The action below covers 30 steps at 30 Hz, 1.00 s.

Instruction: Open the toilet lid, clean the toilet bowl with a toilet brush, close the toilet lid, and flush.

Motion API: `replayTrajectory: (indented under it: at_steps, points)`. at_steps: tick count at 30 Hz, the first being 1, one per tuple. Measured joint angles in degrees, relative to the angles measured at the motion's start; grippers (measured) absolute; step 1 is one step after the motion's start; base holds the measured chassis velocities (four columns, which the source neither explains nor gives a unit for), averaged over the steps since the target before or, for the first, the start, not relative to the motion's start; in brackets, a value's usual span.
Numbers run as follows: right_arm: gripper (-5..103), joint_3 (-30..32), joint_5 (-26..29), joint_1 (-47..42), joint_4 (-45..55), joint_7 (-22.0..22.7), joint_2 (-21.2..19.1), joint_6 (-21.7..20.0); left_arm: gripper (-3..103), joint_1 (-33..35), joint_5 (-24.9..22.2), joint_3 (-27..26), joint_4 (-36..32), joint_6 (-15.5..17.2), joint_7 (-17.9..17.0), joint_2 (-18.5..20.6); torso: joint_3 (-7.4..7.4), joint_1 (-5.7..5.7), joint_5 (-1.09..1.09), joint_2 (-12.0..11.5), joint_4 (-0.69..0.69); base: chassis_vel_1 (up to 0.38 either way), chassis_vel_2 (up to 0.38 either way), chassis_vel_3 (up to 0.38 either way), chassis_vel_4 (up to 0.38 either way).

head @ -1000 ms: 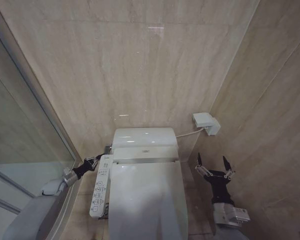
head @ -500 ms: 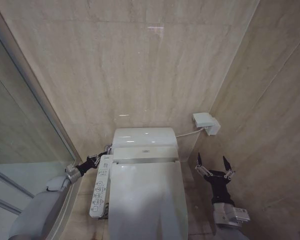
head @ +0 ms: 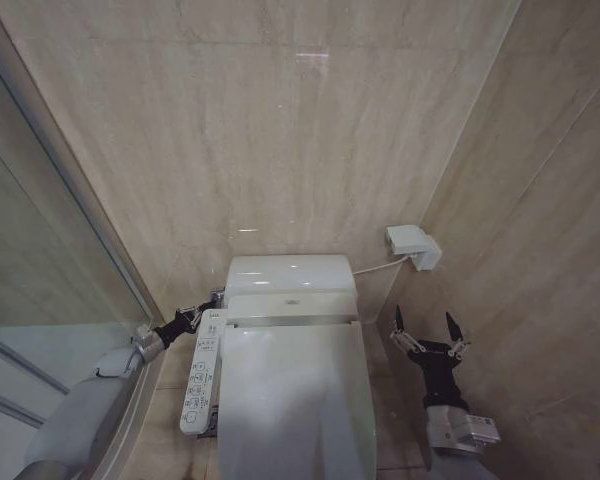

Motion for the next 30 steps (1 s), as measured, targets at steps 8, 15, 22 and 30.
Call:
replayTrajectory:
  at_steps: [8,15,22,30]
  points:
    - [100,0.0,0.0,0.0,0.0,0.0,0.0,0.0,0,-0.8,0.2,0.1,0.8,0.1,0.0,-0.8,0.00,0.00,0.03,0.0,0.05,0.000,0.000,0.000,0.000]
    - [100,0.0,0.0,0.0,0.0,0.0,0.0,0.0,0,-1.1,0.2,0.2,1.0,0.1,0.0,-1.2,0.00,0.00,0.02,0.0,0.04,0.000,0.000,0.000,0.000]
    - [100,0.0,0.0,0.0,0.0,0.0,0.0,0.0,0,-1.1,0.3,0.2,1.0,0.2,0.3,-1.2,0.00,0.00,0.00,0.0,0.01,0.000,0.000,0.000,0.000]
    - [100,0.0,0.0,0.0,0.0,0.0,0.0,0.0,0,-0.8,0.3,-0.1,0.6,0.2,0.6,-0.9,0.00,0.00,0.00,0.0,0.00,0.000,0.000,0.000,0.000]
